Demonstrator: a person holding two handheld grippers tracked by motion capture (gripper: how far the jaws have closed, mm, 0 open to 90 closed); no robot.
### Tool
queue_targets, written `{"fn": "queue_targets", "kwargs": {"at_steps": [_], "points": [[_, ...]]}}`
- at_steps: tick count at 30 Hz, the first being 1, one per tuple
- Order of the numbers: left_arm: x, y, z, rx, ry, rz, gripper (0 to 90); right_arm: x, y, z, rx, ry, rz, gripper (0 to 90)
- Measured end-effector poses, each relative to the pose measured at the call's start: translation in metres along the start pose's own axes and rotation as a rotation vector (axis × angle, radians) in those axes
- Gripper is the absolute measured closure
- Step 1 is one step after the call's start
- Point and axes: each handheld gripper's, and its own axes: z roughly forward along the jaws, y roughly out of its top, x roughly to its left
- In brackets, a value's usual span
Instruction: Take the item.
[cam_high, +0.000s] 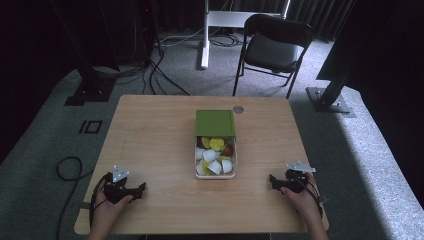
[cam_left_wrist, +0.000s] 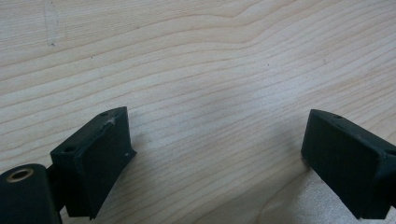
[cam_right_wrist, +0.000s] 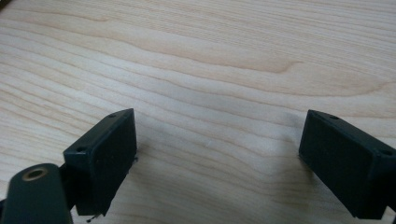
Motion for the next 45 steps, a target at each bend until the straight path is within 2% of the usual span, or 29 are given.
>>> {"fn": "queue_targets", "kwargs": {"at_steps": [17,22,28,29,36,45], "points": [[0.0,0.0,0.0,0.0,0.0,0.0,9.5,0.0,0.0,0.0,0.0,0.004,-0.004,11.1],[0.0,0.0,0.0,-0.001,0.0,0.0,9.5,0.001,0.0,0.0,-0.008,0.025,0.006,11.2],[0.0,0.0,0.0,0.0,0.0,0.0,9.5,0.003,0.007,-0.007,-0.041,0.022,-0.011,11.3],[0.0,0.0,0.0,0.0,0.0,0.0,9.5,0.003,0.013,-0.012,-0.065,0.022,-0.012,11.3],[0.0,0.0,0.0,0.0,0.0,0.0,9.5,0.002,0.029,-0.028,-0.119,0.021,-0.027,11.3],[0.0,0.0,0.0,0.0,0.0,0.0,9.5,0.01,0.043,-0.04,-0.174,0.058,-0.056,11.3]]}}
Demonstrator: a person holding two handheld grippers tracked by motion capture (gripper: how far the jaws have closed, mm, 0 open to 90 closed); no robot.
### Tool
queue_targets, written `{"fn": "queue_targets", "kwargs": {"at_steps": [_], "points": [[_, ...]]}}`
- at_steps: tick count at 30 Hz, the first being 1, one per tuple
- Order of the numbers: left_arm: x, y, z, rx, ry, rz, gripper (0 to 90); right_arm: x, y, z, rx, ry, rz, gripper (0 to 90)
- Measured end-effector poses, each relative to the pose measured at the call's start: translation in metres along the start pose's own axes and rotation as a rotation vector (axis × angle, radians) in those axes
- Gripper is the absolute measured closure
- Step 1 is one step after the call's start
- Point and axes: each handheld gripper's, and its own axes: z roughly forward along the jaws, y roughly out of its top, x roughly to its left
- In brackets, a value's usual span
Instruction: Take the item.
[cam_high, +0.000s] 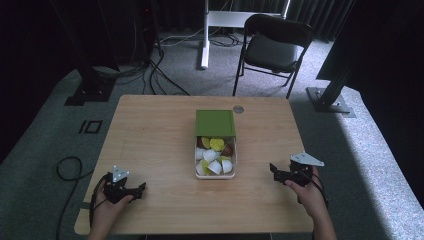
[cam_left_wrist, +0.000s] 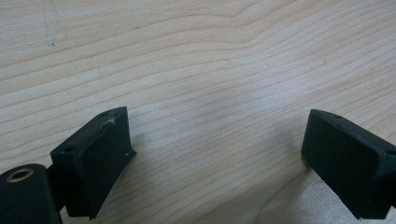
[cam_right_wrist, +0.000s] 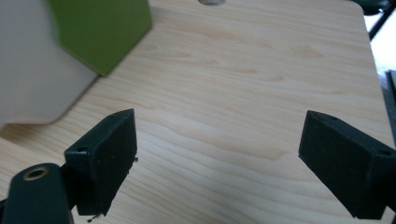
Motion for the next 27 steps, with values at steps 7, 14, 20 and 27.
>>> {"fn": "queue_targets", "kwargs": {"at_steps": [7,14,20,27], "points": [[0.0,0.0,0.0,0.0,0.0,0.0,9.5,0.012,0.012,-0.004,-0.045,0.039,-0.027,11.3],[0.0,0.0,0.0,-0.001,0.0,-0.001,9.5,0.026,0.027,-0.007,-0.103,0.063,-0.049,14.2],[0.0,0.0,0.0,-0.001,0.0,-0.001,9.5,0.038,0.037,-0.006,-0.12,0.098,-0.082,14.2],[0.0,0.0,0.0,0.001,0.0,0.0,9.5,0.054,0.048,-0.006,-0.138,0.143,-0.124,14.3]]}}
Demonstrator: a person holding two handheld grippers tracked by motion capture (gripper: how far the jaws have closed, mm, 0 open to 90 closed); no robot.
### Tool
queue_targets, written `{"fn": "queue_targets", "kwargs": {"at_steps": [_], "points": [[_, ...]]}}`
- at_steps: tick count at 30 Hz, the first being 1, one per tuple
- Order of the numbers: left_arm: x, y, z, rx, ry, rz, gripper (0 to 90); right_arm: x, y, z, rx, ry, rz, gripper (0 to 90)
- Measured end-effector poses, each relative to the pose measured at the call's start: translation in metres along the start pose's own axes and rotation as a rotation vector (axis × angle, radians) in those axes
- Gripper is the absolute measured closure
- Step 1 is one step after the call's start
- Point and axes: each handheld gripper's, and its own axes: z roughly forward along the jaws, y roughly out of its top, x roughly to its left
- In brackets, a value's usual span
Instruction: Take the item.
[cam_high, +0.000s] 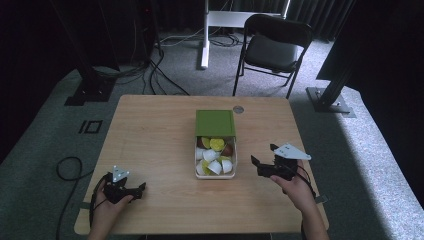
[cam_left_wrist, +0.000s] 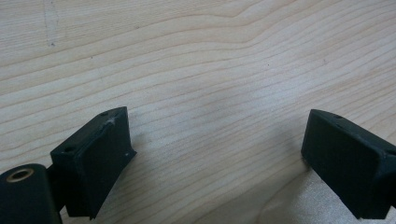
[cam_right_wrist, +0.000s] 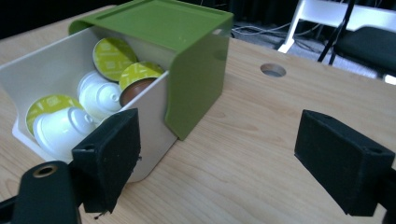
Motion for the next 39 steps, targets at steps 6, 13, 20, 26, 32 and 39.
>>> {"fn": "queue_targets", "kwargs": {"at_steps": [6,13,20,26,32,39], "points": [[0.0,0.0,0.0,-0.002,0.0,-0.002,9.5,0.019,0.01,0.008,-0.008,0.073,-0.043,14.6],[0.0,0.0,0.0,-0.002,0.0,-0.002,9.5,0.037,0.019,0.014,-0.021,0.128,-0.069,14.6],[0.0,0.0,0.0,-0.004,0.0,-0.004,9.5,0.053,0.023,0.022,-0.028,0.19,-0.084,18.5],[0.0,0.0,0.0,-0.004,0.0,-0.004,9.5,0.064,0.024,0.03,-0.01,0.226,-0.124,24.3],[0.0,0.0,0.0,-0.004,0.0,-0.004,9.5,0.073,0.024,0.036,0.0,0.255,-0.16,27.5],[0.0,0.0,0.0,-0.004,0.0,-0.004,9.5,0.078,0.023,0.042,0.012,0.272,-0.205,30.9]]}}
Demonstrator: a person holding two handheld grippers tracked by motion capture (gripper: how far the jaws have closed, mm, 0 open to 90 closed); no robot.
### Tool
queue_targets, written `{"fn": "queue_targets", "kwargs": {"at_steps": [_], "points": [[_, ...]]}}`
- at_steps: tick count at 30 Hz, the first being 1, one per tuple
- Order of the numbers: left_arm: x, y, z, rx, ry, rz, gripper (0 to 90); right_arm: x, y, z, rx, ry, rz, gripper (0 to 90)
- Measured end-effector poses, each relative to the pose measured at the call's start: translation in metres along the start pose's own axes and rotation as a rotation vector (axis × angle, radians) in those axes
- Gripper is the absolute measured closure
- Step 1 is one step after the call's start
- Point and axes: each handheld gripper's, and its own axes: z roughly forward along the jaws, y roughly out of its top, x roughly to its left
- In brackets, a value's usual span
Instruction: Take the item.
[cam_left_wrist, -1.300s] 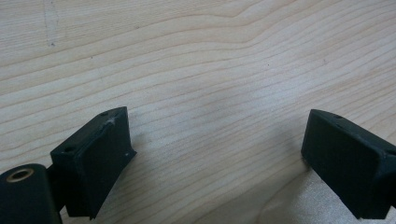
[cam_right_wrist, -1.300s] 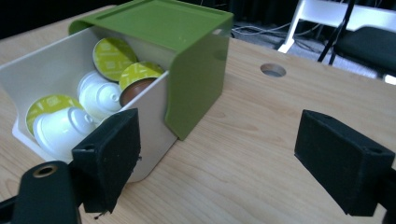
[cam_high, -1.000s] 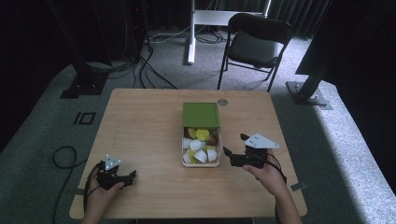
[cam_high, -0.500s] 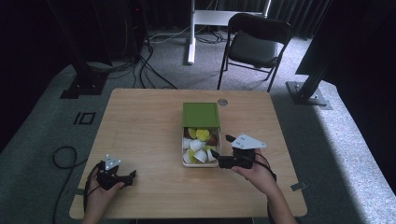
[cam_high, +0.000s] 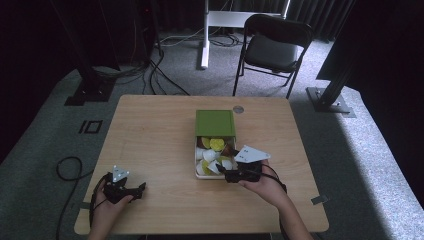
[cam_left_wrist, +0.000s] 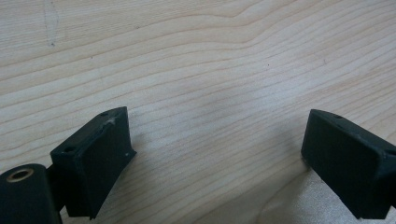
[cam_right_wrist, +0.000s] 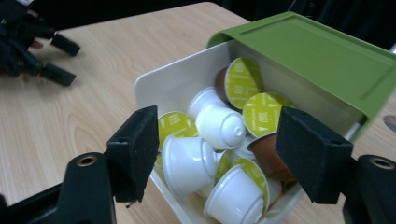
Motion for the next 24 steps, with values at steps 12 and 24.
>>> {"fn": "queue_targets", "kwargs": {"at_steps": [12,24], "points": [[0.0,0.0,0.0,0.0,0.0,0.0,9.5,0.007,-0.002,0.014,0.072,0.047,-0.178,40.5],[0.0,0.0,0.0,0.002,0.0,0.003,9.5,0.015,-0.004,0.03,0.186,0.073,-0.211,49.2]]}}
